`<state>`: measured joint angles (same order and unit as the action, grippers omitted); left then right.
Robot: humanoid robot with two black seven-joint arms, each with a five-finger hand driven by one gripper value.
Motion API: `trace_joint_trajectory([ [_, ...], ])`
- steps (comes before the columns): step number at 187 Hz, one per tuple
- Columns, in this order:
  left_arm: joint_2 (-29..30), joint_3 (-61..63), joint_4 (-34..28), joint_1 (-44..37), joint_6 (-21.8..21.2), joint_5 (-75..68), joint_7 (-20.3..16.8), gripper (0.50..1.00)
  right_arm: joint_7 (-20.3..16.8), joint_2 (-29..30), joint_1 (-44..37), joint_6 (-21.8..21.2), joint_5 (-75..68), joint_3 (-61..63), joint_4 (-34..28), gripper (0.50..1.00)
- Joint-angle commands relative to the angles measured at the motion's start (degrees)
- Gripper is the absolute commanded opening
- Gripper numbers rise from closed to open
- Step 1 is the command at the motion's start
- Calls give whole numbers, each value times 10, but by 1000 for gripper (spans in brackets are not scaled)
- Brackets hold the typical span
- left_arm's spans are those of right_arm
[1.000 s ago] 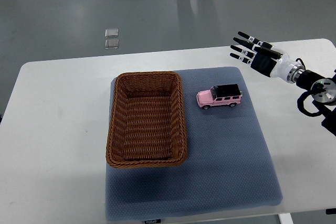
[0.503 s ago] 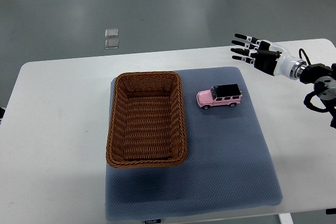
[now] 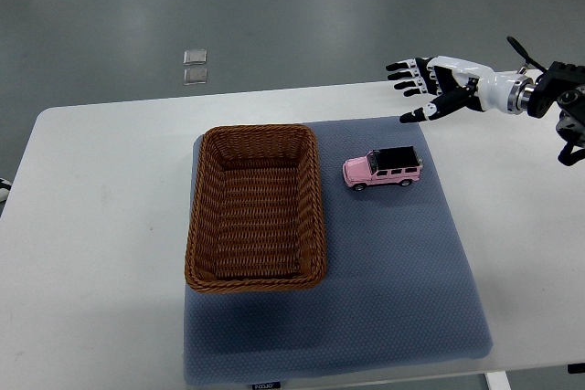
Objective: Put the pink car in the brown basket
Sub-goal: 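Move the right hand over the pink toy car and lower it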
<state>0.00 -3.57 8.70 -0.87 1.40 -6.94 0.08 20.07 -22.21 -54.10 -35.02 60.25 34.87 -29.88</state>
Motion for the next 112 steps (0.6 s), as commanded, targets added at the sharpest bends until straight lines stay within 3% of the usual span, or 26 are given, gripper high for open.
trace_joint_trajectory([
  [1, 0, 0, 0, 0, 0, 0, 0, 1000, 2, -2, -2, 0, 68, -8, -27, 913],
  [50, 0, 1, 0, 0, 0, 0, 0, 1000, 2, 1, -8, 0, 128, -57, -70, 913],
  [74, 0, 0, 0, 0, 0, 0, 0, 1000, 14, 6, -9, 48, 135, -113, -70, 913],
  [112, 0, 0, 0, 0, 0, 0, 0, 1000, 21, 8, -6, 79, 136, -129, -71, 913],
])
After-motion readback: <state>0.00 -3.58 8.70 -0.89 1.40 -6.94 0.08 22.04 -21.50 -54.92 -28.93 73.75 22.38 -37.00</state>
